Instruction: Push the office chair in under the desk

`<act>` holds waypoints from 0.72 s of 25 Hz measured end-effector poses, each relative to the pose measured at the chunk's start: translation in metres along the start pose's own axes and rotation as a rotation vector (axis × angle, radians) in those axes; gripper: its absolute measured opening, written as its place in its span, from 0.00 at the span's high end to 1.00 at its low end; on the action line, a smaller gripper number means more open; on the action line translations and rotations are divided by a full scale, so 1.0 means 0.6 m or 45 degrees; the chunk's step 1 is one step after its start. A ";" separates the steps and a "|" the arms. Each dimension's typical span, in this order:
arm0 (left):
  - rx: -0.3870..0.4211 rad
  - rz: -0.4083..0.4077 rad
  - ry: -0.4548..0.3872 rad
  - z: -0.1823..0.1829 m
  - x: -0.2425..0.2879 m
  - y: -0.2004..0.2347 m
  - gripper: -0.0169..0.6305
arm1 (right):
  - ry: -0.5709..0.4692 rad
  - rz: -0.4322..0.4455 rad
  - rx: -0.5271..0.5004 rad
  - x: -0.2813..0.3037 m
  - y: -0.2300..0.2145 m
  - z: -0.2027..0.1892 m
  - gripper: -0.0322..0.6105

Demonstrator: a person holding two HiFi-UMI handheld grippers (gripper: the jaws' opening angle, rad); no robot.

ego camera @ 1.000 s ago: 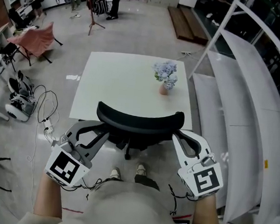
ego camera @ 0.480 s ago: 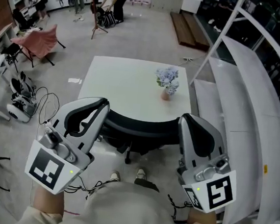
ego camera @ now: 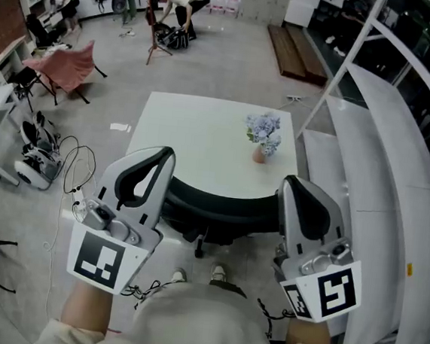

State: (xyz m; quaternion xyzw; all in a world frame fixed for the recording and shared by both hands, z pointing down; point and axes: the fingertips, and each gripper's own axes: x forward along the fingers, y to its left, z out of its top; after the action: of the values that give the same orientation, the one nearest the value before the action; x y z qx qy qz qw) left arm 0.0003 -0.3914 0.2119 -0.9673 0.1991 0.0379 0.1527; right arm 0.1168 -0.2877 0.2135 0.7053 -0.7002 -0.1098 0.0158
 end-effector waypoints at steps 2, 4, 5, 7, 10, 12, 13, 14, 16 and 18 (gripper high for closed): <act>0.023 0.004 0.040 -0.021 0.006 -0.002 0.96 | 0.031 -0.003 0.000 0.008 -0.007 -0.016 0.94; 0.009 0.009 0.078 -0.042 0.010 -0.001 0.96 | 0.071 -0.006 -0.013 0.016 -0.011 -0.035 0.94; -0.016 0.010 0.090 -0.053 0.011 0.000 0.96 | 0.101 -0.010 -0.030 0.020 -0.013 -0.047 0.94; -0.070 0.013 0.104 -0.070 0.015 0.003 0.96 | 0.170 -0.021 -0.070 0.027 -0.017 -0.073 0.94; -0.088 0.030 0.132 -0.094 0.019 0.009 0.96 | 0.242 -0.017 -0.078 0.034 -0.020 -0.107 0.94; -0.071 0.039 0.160 -0.110 0.019 0.012 0.96 | 0.271 -0.007 -0.064 0.039 -0.019 -0.125 0.94; -0.064 0.042 0.173 -0.117 0.019 0.013 0.96 | 0.282 -0.001 -0.057 0.041 -0.019 -0.132 0.94; -0.062 0.042 0.182 -0.122 0.019 0.014 0.96 | 0.292 0.003 -0.050 0.043 -0.019 -0.139 0.94; -0.065 0.039 0.192 -0.131 0.019 0.015 0.96 | 0.310 0.009 -0.040 0.047 -0.017 -0.151 0.94; -0.076 0.038 0.200 -0.137 0.018 0.017 0.96 | 0.332 0.007 -0.040 0.050 -0.016 -0.161 0.94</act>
State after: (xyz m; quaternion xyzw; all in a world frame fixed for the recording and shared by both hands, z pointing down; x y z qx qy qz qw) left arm 0.0074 -0.4299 0.2859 -0.9683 0.2238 -0.0300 0.1072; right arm 0.1434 -0.3300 0.3020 0.7112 -0.6924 -0.0280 0.1181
